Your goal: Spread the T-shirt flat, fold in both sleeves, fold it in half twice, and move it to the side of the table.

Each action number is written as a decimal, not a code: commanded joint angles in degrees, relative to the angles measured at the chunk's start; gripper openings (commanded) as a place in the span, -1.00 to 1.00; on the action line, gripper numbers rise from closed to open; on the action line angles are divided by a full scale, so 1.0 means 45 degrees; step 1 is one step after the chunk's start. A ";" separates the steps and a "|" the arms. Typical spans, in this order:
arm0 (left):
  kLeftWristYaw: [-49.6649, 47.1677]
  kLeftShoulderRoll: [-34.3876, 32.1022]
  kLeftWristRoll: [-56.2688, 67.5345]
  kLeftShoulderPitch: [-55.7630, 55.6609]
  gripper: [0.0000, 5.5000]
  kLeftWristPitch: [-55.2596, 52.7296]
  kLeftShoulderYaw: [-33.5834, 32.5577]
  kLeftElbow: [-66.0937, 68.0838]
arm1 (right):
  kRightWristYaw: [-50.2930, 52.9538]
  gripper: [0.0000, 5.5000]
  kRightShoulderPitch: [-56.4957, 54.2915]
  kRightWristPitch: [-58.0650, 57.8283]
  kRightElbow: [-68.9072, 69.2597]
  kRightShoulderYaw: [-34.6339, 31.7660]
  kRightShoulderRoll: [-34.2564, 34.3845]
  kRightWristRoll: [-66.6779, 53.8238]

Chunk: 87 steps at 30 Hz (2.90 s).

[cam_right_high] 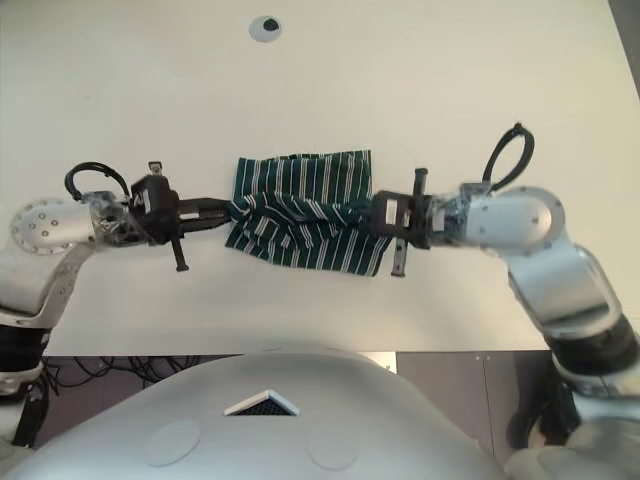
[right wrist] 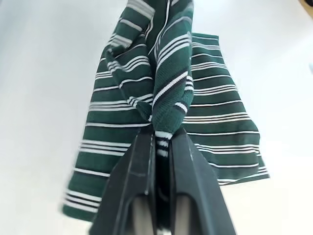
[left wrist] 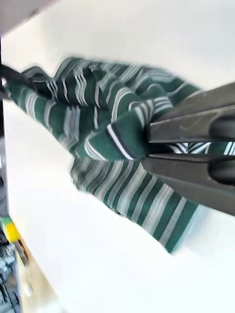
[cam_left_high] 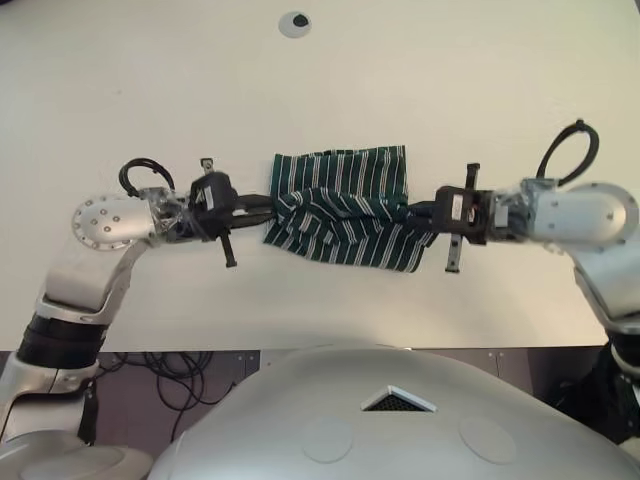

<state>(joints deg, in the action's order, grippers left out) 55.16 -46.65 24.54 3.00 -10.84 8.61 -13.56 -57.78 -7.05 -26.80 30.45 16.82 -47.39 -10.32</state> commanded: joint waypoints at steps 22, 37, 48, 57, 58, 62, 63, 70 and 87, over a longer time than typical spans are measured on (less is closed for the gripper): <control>-0.3597 0.5104 -0.1611 -0.5483 -0.62 -0.2958 -0.0493 0.6983 | 0.0615 -0.59 -0.6445 0.2499 -1.2135 0.1226 0.4533 0.2409; -0.5847 0.6825 -0.0222 -0.7802 -0.62 -0.1650 -0.4544 1.1371 | 0.2251 -0.59 -0.5679 0.0179 -1.4035 -0.1811 0.5343 0.0950; -0.4594 0.7353 -0.0723 -0.5164 -0.62 -0.0426 -0.3250 0.7276 | 0.2635 -0.21 -0.4600 -0.2331 -1.0721 -0.4440 0.5831 -0.2239; -0.4734 0.8132 -0.0374 -0.4183 -0.69 0.1312 -0.3761 0.6387 | 0.3735 -0.49 -0.2516 0.1621 -0.8528 -0.1849 0.7488 -0.0557; -0.4730 0.8165 -0.0386 -0.4161 -0.75 0.1501 -0.3776 0.6399 | 0.3931 -0.58 -0.2465 0.1987 -0.9104 -0.1340 0.7845 -0.0150; -0.5019 0.8400 -0.0551 -0.4176 -0.92 0.2186 -0.3802 0.6495 | 0.4610 -0.76 -0.2586 0.3321 -1.1205 -0.0446 0.8919 0.0839; -0.5146 0.8437 -0.0614 -0.4143 -0.97 0.2316 -0.3812 0.6469 | 0.4756 -0.81 -0.2653 0.3657 -1.1649 -0.0355 0.9069 0.1006; -0.5930 0.8558 -0.1067 -0.3804 -1.00 0.2793 -0.3688 0.6032 | 0.6313 -1.00 -0.2216 0.4738 -1.3563 -0.0893 0.9182 0.1597; -0.6757 0.7973 -0.1687 -0.1441 -1.00 0.3296 -0.3898 0.3226 | 0.9400 -1.00 0.1830 0.0622 -0.9994 -0.7944 0.6092 -0.1284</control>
<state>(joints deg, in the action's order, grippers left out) 24.77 -10.34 18.24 -4.16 3.00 -9.64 2.06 -16.89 -1.63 -19.93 -12.31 -18.47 -19.29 -16.42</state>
